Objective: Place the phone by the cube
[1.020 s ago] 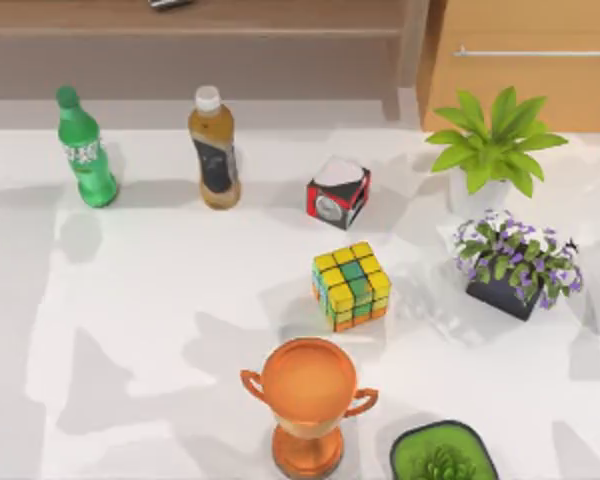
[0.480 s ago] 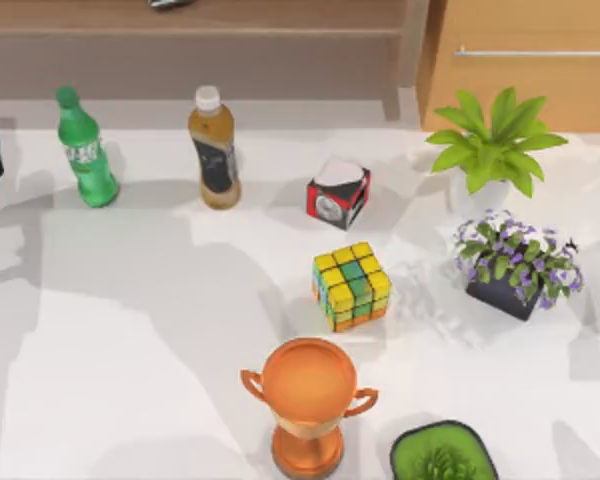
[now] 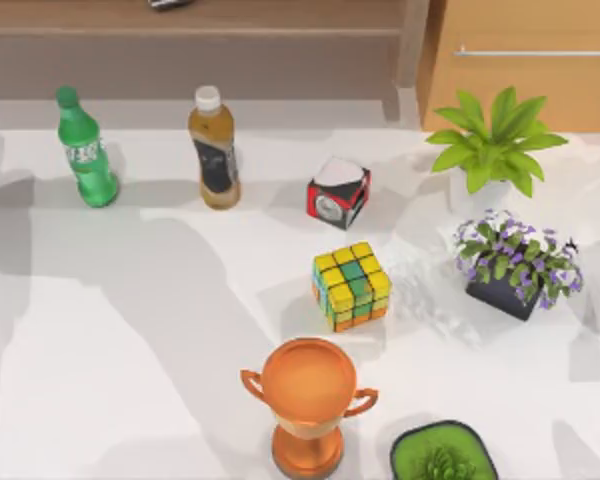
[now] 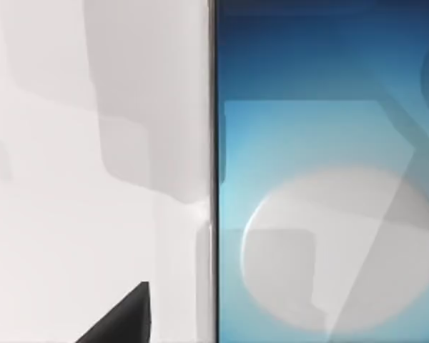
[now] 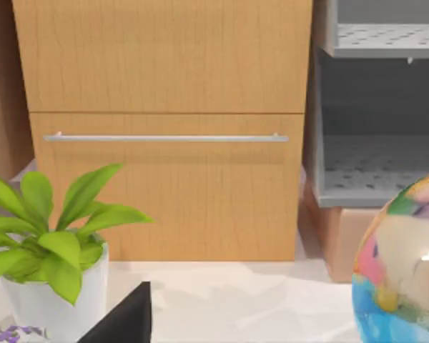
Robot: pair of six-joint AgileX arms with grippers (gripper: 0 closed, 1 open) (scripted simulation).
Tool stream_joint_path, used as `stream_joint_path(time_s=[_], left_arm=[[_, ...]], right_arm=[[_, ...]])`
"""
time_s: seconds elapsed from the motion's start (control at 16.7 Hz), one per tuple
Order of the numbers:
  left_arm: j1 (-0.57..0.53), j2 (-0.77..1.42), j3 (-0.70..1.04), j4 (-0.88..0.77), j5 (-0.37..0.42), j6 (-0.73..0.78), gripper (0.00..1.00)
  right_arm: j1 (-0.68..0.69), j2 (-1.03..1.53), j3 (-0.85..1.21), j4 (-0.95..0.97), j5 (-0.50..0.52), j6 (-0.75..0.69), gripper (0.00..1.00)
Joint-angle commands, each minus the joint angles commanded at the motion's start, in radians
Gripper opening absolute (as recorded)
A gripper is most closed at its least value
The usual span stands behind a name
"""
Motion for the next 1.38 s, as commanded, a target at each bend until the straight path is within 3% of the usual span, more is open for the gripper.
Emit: stream_joint_path(time_s=[0.72, 1.38], left_arm=[[0.001, 0.053, -0.077, 0.13, 0.001, 0.001, 1.0], [0.001, 0.053, -0.077, 0.13, 0.001, 0.001, 0.17]], right_arm=[[0.0, 0.0, 0.0, 0.0, 0.0, 0.0, 1.0], [0.0, 0.0, 0.0, 0.0, 0.0, 0.0, 1.0]])
